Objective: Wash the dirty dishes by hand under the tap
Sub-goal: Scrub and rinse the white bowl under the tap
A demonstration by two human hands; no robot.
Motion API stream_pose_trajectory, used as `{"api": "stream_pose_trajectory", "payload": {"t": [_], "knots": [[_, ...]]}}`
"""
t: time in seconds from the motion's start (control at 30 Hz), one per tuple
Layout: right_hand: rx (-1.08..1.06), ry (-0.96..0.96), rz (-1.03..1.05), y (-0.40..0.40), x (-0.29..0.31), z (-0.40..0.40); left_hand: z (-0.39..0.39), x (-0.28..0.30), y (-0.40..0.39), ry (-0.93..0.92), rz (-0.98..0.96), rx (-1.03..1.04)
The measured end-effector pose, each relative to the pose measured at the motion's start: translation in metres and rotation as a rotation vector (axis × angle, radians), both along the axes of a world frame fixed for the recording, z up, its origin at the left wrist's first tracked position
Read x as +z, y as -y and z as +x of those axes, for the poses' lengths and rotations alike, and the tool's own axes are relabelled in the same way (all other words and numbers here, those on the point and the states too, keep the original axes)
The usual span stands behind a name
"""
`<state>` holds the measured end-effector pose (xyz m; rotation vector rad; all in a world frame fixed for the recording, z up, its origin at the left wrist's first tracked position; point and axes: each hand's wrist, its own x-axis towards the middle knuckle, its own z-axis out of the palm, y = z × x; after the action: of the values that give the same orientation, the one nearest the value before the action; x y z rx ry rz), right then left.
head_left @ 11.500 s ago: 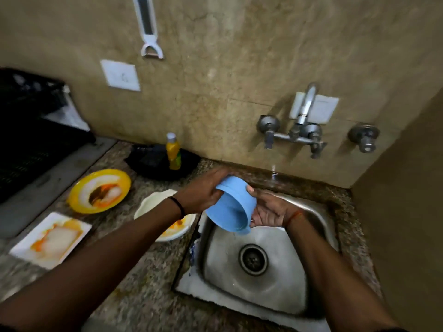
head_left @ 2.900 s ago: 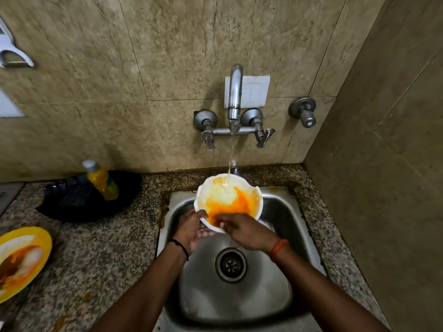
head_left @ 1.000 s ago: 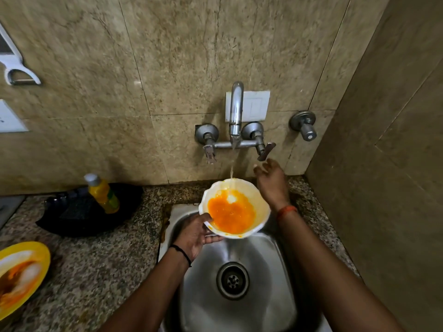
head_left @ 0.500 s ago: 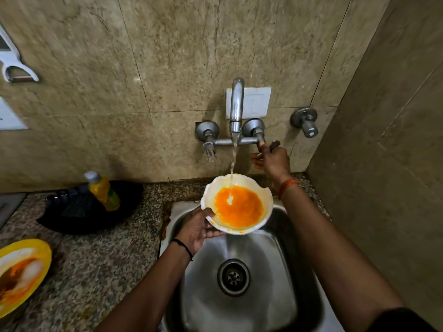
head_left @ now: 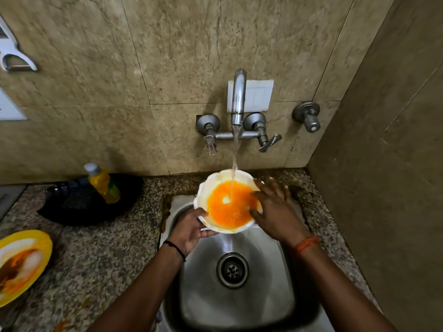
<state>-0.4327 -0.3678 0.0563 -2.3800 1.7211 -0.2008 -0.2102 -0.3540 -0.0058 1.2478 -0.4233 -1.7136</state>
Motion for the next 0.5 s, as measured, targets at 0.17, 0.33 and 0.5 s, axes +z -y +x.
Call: {"api": "stream_pose_trajectory", "payload": {"t": [0.17,0.33,0.5], "knots": [[-0.107,0.422,0.136,0.008,-0.003,0.007,-0.021,0.001,-0.009,-0.114,0.072,0.106],[-0.527,0.719,0.522,0.02,-0.039,0.008,-0.018,0.025,-0.004,0.204,0.137,-0.011],[-0.56,1.108,0.88,0.001,-0.074,0.024,0.01,0.045,0.0,0.658,-0.105,-0.037]]}}
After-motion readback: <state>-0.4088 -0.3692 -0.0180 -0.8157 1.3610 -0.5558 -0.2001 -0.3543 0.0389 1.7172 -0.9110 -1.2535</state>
